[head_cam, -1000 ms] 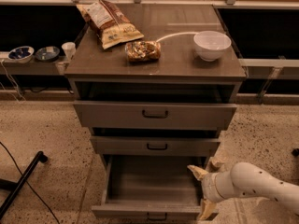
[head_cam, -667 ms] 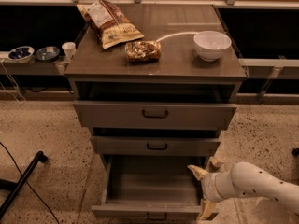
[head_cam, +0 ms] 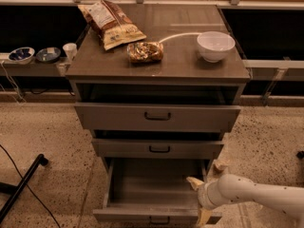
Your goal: Close bottom drawer
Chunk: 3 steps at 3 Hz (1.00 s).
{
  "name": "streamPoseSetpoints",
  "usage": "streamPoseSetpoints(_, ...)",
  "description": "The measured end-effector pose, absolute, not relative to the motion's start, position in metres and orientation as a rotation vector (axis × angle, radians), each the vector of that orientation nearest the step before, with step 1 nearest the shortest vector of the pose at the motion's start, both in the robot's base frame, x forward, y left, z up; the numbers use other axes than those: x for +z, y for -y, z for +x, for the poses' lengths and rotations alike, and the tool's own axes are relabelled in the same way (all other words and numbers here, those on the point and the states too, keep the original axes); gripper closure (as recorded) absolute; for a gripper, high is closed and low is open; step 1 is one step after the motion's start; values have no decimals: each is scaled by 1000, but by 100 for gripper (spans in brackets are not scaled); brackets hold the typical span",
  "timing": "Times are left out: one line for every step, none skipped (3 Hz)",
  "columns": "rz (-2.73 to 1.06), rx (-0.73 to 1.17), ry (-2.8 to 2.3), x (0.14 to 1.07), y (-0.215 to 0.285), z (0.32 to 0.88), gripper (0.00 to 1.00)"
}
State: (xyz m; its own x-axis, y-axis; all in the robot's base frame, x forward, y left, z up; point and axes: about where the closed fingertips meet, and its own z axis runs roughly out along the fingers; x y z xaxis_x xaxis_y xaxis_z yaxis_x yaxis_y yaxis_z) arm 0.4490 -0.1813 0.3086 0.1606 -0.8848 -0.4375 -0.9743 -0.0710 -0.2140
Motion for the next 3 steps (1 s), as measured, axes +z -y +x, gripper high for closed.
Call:
streamPoseSetpoints(-2052,239,-1781,262,183,458,27)
streamPoseSetpoints(-2038,232,-1784,244,188,466,50)
streamPoseSetpoints(-2009,242,-1754,246,191,468,73)
